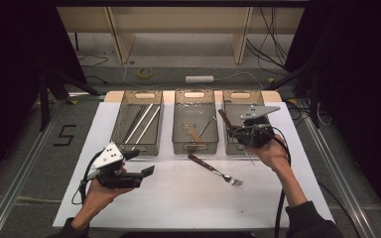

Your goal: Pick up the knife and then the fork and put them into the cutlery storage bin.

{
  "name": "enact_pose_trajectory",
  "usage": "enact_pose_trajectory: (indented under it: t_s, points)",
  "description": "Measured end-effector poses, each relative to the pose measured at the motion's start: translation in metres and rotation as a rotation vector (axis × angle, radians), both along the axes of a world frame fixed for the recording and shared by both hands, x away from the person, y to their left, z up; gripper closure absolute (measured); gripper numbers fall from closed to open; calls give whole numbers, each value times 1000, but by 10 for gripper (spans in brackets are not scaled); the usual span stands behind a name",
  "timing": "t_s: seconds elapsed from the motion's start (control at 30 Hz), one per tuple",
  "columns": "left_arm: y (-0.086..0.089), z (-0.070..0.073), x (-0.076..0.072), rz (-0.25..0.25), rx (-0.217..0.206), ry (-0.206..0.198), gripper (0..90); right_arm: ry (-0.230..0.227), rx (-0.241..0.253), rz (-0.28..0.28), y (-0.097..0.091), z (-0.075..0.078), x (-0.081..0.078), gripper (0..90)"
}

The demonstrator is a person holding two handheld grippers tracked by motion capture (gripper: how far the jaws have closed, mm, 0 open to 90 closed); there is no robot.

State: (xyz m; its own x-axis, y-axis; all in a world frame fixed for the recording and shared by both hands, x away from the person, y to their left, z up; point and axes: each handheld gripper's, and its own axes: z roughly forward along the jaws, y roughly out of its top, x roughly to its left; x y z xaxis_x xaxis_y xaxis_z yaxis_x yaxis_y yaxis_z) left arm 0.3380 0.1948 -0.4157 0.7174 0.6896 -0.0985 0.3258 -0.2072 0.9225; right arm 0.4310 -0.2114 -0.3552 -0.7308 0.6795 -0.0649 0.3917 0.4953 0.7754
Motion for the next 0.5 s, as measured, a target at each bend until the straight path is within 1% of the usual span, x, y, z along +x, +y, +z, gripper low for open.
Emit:
enact_pose_trajectory:
  t_s: [0.07,0.13,0.2,0.37,0.5]
  points:
    - [2,-3,-3,8,-1,5,193,9,15,-9,0,5,5,790]
    - [2,-5,-7,5,15,3,193,8,26,-19,0,9,11,791]
    - [3,-6,-9,7,15,2,194,14,39,-37,1,12,17,791]
    - [5,-7,-13,12,11,5,192,27,49,-92,-1,16,36,791]
    - [8,-8,-15,27,4,-4,192,33,57,-125,-2,17,50,791]
